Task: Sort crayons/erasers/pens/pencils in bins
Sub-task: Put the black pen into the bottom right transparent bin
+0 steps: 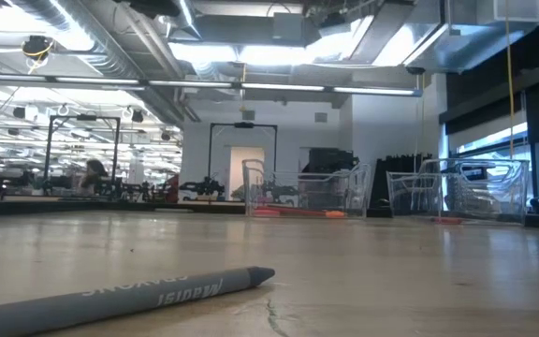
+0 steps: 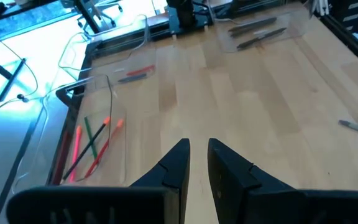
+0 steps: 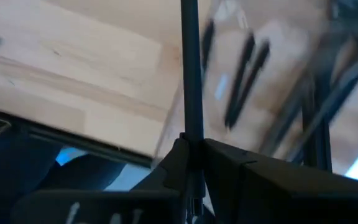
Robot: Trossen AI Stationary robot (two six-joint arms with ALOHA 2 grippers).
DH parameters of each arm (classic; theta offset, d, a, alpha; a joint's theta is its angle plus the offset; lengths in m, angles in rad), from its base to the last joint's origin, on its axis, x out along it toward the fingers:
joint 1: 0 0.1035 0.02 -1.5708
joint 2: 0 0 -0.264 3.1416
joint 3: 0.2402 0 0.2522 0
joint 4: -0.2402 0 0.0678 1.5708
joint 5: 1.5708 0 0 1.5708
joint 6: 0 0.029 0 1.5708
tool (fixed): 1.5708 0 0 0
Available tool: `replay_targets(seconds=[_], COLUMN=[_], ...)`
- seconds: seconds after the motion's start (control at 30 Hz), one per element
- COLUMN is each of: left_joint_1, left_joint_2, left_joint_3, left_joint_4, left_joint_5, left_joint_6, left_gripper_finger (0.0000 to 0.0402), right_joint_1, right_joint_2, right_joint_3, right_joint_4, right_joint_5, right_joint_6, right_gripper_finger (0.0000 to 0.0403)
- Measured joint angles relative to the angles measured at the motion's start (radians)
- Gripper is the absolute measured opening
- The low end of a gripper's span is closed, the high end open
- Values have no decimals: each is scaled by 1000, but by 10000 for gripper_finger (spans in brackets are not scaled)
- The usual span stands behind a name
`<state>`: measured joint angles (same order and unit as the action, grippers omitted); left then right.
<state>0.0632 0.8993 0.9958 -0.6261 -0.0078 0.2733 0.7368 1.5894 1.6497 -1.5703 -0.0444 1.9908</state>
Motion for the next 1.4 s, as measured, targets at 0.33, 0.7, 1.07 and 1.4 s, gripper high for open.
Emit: replay_targets(seconds=[0.33,0.7,1.07,1.4], left_joint_1=[1,1,1,1], left_joint_2=[46,135,136,136], left_joint_3=[0,0,0,0], left_joint_4=[36,106,105,104], left_joint_5=[0,105,106,106], left_joint_6=[49,97,97,97], left_gripper_finger=[49,49,49,49], right_joint_1=[140,144,110,106], right_joint_2=[0,0,1,1], right_joint_3=[-59,-269,-538,-609], right_joint_4=[2,197,444,570], right_joint_5=[-125,-185,-185,-162], right_joint_6=[350,365,360,359], right_gripper_finger=[42,42,42,49])
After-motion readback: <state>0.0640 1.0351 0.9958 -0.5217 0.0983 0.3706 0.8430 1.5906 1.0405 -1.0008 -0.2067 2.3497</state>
